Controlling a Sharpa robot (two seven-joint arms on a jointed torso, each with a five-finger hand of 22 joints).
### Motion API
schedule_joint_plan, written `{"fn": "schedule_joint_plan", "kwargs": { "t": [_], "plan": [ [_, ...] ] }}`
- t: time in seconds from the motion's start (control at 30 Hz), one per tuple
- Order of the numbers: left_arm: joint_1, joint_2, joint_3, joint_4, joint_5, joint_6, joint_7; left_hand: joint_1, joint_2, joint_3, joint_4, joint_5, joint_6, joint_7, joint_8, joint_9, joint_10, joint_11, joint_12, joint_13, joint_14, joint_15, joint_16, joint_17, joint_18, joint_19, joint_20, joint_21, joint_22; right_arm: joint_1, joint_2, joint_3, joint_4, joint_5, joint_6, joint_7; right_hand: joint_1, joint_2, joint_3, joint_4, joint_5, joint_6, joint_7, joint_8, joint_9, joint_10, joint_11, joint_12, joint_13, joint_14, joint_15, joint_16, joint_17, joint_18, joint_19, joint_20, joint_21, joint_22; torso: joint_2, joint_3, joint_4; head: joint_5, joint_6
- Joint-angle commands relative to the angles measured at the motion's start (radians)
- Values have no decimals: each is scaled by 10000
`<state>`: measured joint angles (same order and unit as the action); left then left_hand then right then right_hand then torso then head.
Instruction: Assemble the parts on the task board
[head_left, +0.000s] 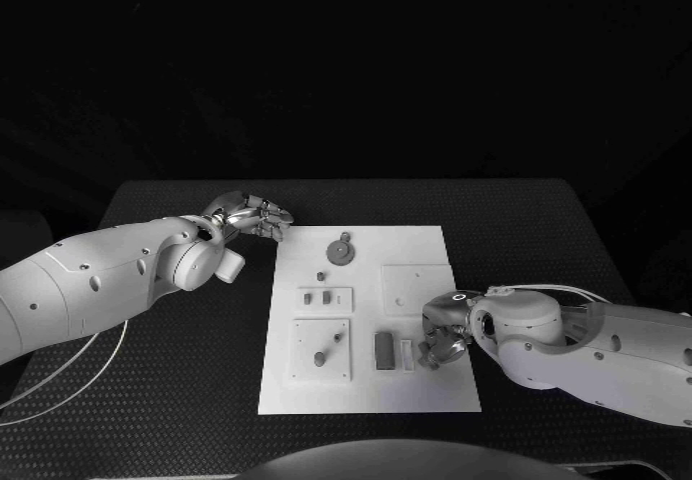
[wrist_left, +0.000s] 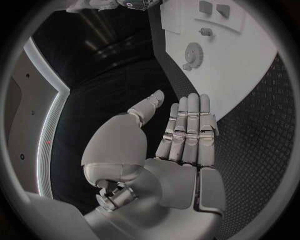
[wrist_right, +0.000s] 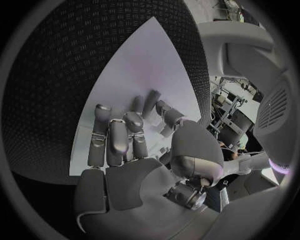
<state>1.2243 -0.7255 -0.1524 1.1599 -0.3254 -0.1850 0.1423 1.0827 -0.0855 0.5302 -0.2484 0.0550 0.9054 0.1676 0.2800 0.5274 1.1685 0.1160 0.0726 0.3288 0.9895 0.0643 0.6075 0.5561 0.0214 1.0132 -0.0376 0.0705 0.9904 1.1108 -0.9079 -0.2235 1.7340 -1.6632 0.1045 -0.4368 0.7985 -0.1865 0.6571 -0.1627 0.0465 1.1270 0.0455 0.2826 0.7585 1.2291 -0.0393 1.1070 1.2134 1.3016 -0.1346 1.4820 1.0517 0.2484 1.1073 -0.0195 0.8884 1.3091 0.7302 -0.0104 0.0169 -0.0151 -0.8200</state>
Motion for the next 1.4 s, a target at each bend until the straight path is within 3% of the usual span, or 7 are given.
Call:
{"fn": "schedule_joint_plan", "kwargs": {
  "t": [0.03,0.17,0.6,0.73,0.87,0.97,1.4],
  "plan": [
    [9,12,5,36,51,158,68,-58,4,15,52,-14,46,-60,48,-6,42,3,3,12,51,-13,-45,16,23,-6,13,-6,-12,-106,-68,-132,-184,-1051,662,-626,302,435,-129,-589,41,-283,244,-198,-843,-71,9,-47,-18,-73,35,-38,-29,134,-74,12,33,190,1,3,-2,-8,-13],
    [9,9,5,47,51,177,62,-55,6,16,52,-13,48,-61,50,-6,45,2,3,13,52,-14,-48,20,24,-5,13,-6,-12,-131,-52,-157,-213,-1226,634,-651,710,737,-163,-1214,39,-266,248,-208,-847,-63,11,-55,-32,-79,55,-39,-54,134,-84,37,41,176,-2,-1,-10,-13,-31],
    [9,-7,5,96,51,142,64,-60,5,13,57,-14,49,-62,51,-9,50,0,1,13,57,-14,-56,33,22,-5,14,-4,-12,-146,0,-161,-137,-1711,418,-635,1034,858,-212,-1286,38,-304,266,-251,-868,-182,27,-234,-175,-168,71,-78,-221,134,-114,62,29,170,1,6,5,-28,-3],
    [9,-1,5,103,51,148,71,-64,6,11,60,-14,50,-62,52,-9,50,0,1,13,59,-14,-58,38,22,-4,15,-3,-12,-146,28,-160,-73,-1589,329,-611,1065,1123,-262,-1290,40,-387,299,-310,-894,-248,60,-329,-243,-266,93,-130,-363,134,-174,100,-2,166,2,4,2,-32,-4],
    [9,0,5,105,51,139,77,-70,7,9,66,-14,50,-62,52,-10,51,0,0,13,61,-14,-60,42,21,-2,15,-2,-12,-144,4,-157,-169,-657,293,-612,1118,1744,-177,-1285,36,-538,350,-422,-967,-249,107,-350,-268,-293,119,-137,-382,134,-217,120,-21,166,2,4,4,-32,-11],
    [9,-2,5,101,51,129,66,-74,7,7,69,-14,49,-61,52,-11,52,0,-1,13,63,-14,-62,46,21,-2,15,-2,-12,-142,-70,-154,-276,1015,93,-610,1165,1972,-27,-1299,42,-518,359,-438,-1007,-238,118,-341,-273,-252,140,-105,-305,134,-237,136,-14,178,3,6,9,-27,-15],
    [9,5,4,95,51,125,58,-86,2,1,79,-14,46,-61,51,-15,51,1,-6,12,66,-14,-73,60,22,-2,14,-1,-12,84,-285,-143,-337,3600,-802,-600,1181,2084,59,-1322,42,-402,319,-391,-1022,-30,78,-54,-81,-76,127,5,-56,134,-187,114,68,199,0,7,2,-44,0]
  ]
}}
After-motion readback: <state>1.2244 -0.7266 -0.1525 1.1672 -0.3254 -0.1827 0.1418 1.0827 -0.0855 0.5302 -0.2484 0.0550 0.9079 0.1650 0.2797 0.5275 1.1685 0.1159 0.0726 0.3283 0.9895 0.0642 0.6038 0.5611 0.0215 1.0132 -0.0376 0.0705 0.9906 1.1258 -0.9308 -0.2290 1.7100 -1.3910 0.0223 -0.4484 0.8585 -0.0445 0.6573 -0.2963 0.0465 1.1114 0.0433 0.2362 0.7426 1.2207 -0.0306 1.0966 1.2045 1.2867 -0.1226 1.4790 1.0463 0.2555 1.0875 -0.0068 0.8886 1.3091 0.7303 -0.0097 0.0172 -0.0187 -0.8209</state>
